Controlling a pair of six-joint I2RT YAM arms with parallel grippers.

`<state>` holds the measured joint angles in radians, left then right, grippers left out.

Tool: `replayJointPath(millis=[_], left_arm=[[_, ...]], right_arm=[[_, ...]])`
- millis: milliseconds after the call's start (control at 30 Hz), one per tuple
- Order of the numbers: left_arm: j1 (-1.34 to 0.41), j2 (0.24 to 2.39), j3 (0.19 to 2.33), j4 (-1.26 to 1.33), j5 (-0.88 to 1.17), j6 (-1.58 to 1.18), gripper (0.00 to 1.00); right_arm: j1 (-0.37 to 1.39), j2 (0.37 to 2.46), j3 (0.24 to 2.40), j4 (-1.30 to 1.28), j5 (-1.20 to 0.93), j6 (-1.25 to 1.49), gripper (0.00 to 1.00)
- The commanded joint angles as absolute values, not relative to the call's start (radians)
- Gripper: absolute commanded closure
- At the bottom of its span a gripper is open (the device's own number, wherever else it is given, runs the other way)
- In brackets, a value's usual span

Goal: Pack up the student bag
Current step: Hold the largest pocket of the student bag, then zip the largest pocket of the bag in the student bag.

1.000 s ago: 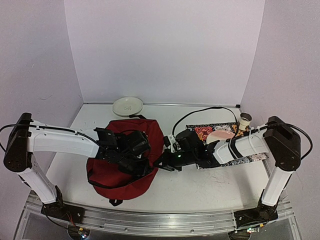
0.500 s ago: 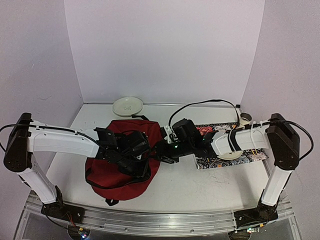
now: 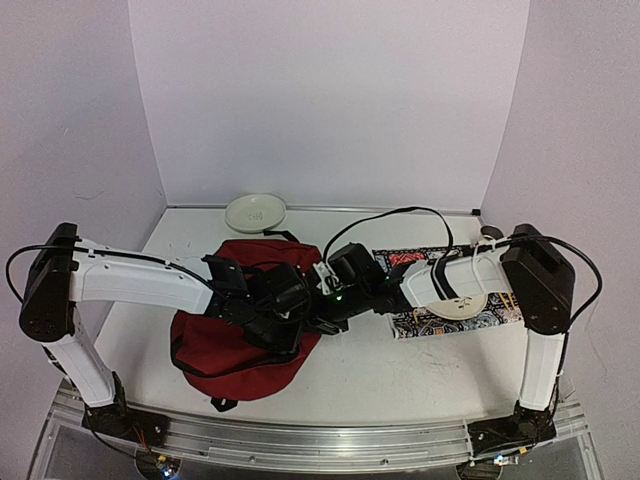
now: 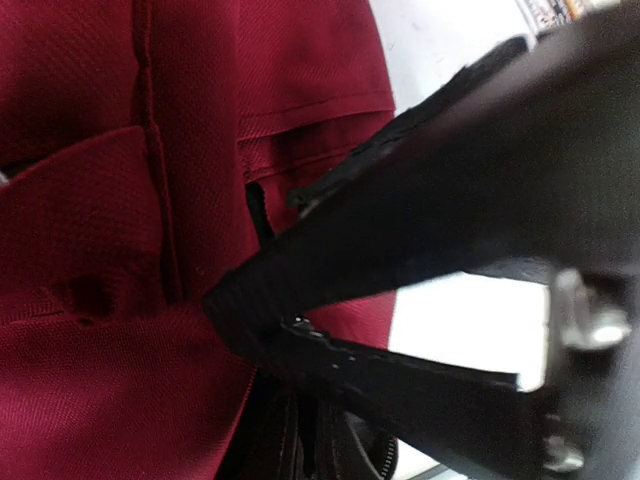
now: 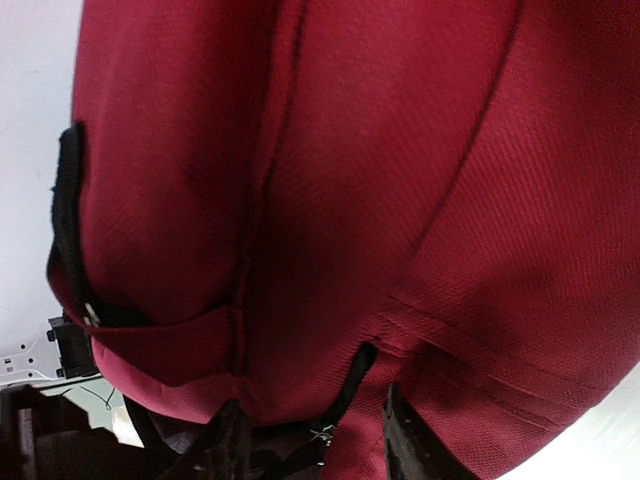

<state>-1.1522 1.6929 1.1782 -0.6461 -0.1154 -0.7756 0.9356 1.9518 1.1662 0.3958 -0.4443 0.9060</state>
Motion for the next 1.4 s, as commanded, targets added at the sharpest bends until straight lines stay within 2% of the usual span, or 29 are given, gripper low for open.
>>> replayJointPath(millis=[0,100,267,400,600,933,1067,1267,1367], left_arm=[[-1.154,1.702,1.216,-0.648,-0.150,-0.765,0.95],[-1.155,1.699,1.209,-0.649,-0.144,-0.766,1.00],[-1.155,1.671,1.198,-0.649,-0.127,-0.769,1.00],[-1.155,1.649,1.182,-0.649,-0.108,-0.776,1.00],[-1.157,1.628,1.171,-0.647,-0.086,-0.773,1.00],[-1.176,1.641,1.195,-0.644,-0.082,-0.755,1.00],[-1.191,1.648,1.200,-0.645,-0.081,-0.747,1.00],[-1.206,1.635,1.186,-0.644,-0.063,-0.739,1.00],[-1.212,1.615,1.158,-0.646,-0.046,-0.741,1.00]], right_arm=[[0.934,1.960,1.201,0.370,-0.461,0.899,0.60],[0.934,1.964,1.201,0.362,-0.454,0.899,0.65],[0.934,1.980,1.216,0.319,-0.423,0.891,0.71],[0.934,1.992,1.252,0.232,-0.385,0.863,0.70],[0.934,2.001,1.302,0.139,-0.335,0.832,0.61],[0.937,2.073,1.397,0.086,-0.345,0.818,0.62],[0.937,2.099,1.421,0.063,-0.334,0.815,0.71],[0.928,2.099,1.437,0.054,-0.288,0.805,0.98],[0.908,2.072,1.435,0.053,-0.257,0.799,1.00]])
